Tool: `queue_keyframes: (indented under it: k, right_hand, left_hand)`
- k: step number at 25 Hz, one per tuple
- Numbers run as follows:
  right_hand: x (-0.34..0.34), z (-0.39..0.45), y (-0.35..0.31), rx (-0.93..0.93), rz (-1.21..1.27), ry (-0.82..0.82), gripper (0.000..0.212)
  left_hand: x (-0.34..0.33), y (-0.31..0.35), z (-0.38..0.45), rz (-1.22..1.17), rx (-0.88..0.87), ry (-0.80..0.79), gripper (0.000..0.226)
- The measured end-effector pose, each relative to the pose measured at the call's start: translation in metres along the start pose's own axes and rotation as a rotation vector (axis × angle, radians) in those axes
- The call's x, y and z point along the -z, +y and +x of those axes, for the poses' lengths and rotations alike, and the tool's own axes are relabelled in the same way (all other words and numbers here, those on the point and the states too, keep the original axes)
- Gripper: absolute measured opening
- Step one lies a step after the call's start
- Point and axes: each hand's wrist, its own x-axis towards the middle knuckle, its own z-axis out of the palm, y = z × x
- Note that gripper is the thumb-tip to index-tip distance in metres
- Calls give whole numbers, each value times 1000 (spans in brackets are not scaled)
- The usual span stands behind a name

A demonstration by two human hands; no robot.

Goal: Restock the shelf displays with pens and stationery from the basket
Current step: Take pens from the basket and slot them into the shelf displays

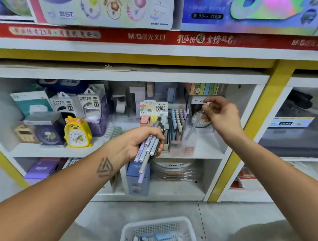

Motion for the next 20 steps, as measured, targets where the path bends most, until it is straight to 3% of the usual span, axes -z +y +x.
queue_keyframes:
  k: [5,12,20]
  right_hand:
    - [-9,15,23,113,-208,9,13]
    - [-20,31,53,245,-601,-101,10]
    - [-30,41,59,283,-659,-180,12]
  left_hand:
    - [-9,15,31,-46,-10,-9,2]
    - [-6,31,46,-92,-9,53,12]
    - [-2,32,54,-136,-28,103,12]
